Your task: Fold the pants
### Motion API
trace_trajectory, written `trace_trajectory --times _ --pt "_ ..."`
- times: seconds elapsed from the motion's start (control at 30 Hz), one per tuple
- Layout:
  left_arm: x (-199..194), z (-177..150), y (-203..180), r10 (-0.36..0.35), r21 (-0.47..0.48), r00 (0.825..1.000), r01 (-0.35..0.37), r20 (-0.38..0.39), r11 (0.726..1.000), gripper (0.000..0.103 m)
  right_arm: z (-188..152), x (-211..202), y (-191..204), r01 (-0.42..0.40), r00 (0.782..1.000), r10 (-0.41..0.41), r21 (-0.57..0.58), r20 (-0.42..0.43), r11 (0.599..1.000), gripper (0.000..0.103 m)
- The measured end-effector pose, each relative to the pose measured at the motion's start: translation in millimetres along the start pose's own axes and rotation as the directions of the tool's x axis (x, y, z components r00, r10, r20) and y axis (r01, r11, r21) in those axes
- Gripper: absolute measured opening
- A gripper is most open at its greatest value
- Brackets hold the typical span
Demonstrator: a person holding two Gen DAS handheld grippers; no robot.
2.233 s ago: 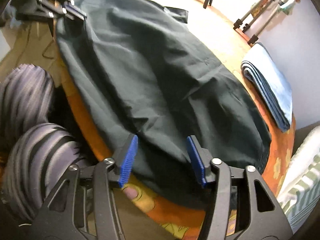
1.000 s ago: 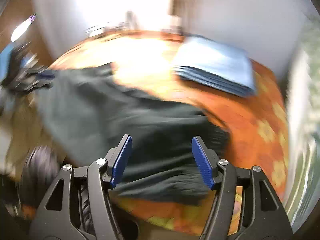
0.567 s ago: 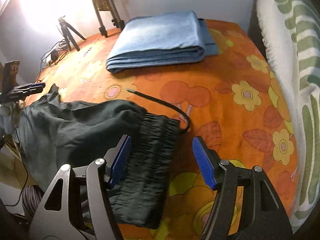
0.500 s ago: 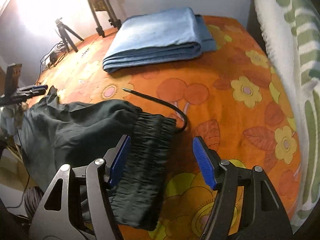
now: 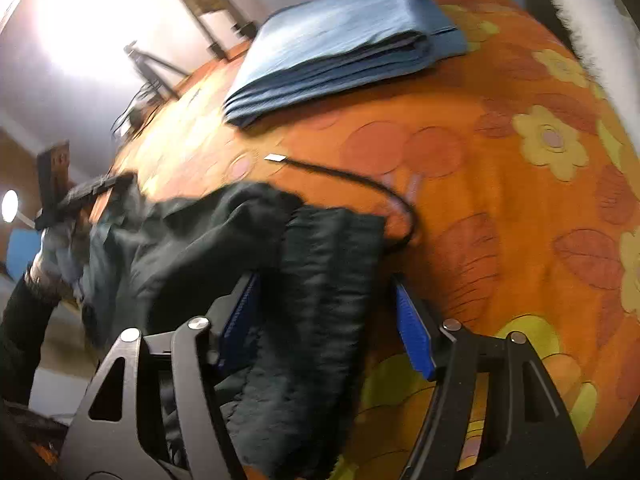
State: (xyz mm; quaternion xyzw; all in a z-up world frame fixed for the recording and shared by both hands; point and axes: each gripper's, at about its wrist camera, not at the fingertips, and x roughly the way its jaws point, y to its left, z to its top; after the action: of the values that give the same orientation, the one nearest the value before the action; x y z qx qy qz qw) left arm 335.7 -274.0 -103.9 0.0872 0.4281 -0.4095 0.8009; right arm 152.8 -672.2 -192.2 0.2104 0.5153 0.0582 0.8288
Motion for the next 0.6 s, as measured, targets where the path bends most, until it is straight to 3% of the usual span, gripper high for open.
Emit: trace_trajectory --times 0.2,0.27,0.33,0.43,0.5,0.6 --pt "-1.9 11.7 -3.4 0.15 0.058 0.986 -0.155 0.074 0.986 0.001 -7.5 -10.1 20.6 0.05 0.997 -0.046 -0.073 0.064 0.996 0.039" --pt "7.6 15.6 -0.8 0.181 0.051 0.981 -0.185 0.076 0.981 0.001 -8.7 -19.1 26.0 0.14 0.984 -0.129 -0.079 0.124 0.987 0.034" --pt "22.3 17.0 4.3 0.213 0.034 0.976 -0.214 0.039 0.976 0.001 -9.9 -16.8 27.4 0.229 0.967 -0.219 -0.074 0.131 0.97 0.029" --pt "22.6 15.7 9.4 0.225 0.029 0.974 -0.226 0.031 0.974 0.001 -13.2 -10.0 32.6 0.296 0.952 -0.285 -0.103 0.113 0.95 0.029" --pt "1.6 14.4 14.7 0.209 0.008 0.977 -0.209 0.038 0.978 0.006 -12.6 -11.6 38.2 0.311 0.948 -0.299 -0.126 0.106 0.942 0.038" --pt "-44.7 5.4 19.6 0.205 -0.019 0.976 -0.205 0.073 0.979 0.015 -9.8 -23.5 35.8 0.295 0.954 -0.287 -0.099 0.089 0.95 0.042"
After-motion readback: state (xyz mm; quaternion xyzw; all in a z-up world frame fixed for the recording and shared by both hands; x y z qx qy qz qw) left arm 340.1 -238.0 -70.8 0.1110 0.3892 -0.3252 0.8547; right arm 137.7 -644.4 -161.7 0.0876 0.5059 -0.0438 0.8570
